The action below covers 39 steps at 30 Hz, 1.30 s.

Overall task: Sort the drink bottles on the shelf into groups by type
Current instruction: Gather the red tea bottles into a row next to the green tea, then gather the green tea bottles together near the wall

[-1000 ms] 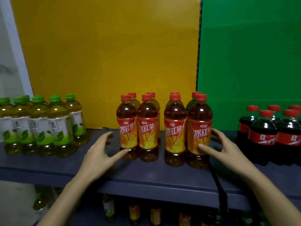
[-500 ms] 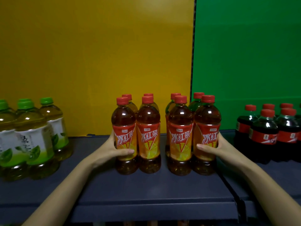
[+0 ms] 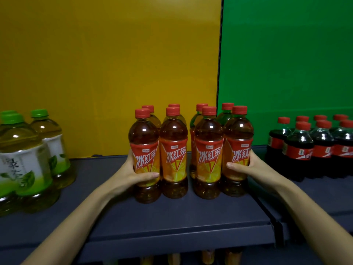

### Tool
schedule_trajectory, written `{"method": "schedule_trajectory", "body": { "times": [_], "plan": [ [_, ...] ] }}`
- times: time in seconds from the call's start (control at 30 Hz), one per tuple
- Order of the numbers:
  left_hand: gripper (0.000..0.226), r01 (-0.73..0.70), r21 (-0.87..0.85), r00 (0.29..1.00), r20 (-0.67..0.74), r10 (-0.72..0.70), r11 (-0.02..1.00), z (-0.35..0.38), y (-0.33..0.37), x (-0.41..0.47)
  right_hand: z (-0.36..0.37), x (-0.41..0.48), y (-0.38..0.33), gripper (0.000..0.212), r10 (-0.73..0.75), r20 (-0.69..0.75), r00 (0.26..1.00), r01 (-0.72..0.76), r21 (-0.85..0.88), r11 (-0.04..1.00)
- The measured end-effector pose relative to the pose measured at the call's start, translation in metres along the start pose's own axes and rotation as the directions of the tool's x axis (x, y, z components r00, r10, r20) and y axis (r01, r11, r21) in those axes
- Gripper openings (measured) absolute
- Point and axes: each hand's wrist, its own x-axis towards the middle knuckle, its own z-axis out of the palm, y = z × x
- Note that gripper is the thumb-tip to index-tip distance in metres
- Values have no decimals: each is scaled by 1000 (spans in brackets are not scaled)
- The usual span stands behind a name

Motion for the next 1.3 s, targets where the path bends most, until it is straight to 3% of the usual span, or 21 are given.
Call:
{"method": "schedule_trajectory", "body": {
  "times": [0.17,0.33,0.57,0.73,0.83,0.93,1.0,1.07,1.13,1.3],
  "plan": [
    [132,-13,-14,1000,-13,13,1000,9,4,-3,2,3,0,89,-2,38,999,3,-7,1000],
    [132,-16,-26,1000,-27,15,1000,14,7,-4,3,5,2,69,-19,45,999,18,33,999],
    [125,-16,-27,1000,-25,15,1000,17,13,-9,0,6,5,75,-22,40,999,22,-22,1000],
    [100,1,149,999,-53,7,989,12,20,-27,-8,-7,1,58,4,-19,1000,-8,-246,969],
    [81,-47,465,984,-131,121,884,-1,14,-45,-13,-23,3,66,-90,-200,976,-3,-422,906],
    [62,-45,721,926,-229,299,691,-16,13,-64,-9,-39,3,41,-299,-342,891,81,-528,845],
    [52,-34,807,887,-247,390,589,-26,14,-77,-2,-45,0,40,-367,-321,873,136,-563,815],
    [43,-16,858,859,-251,445,514,-39,15,-91,9,-49,-4,57,-379,-285,880,156,-581,799],
    [37,18,884,841,-267,471,467,-54,14,-107,26,-49,-7,61,-374,-237,897,169,-598,783],
    [34,123,899,811,-335,479,421,-105,11,-156,93,-45,-17,15,-405,-141,903,231,-635,737]
  ]
}}
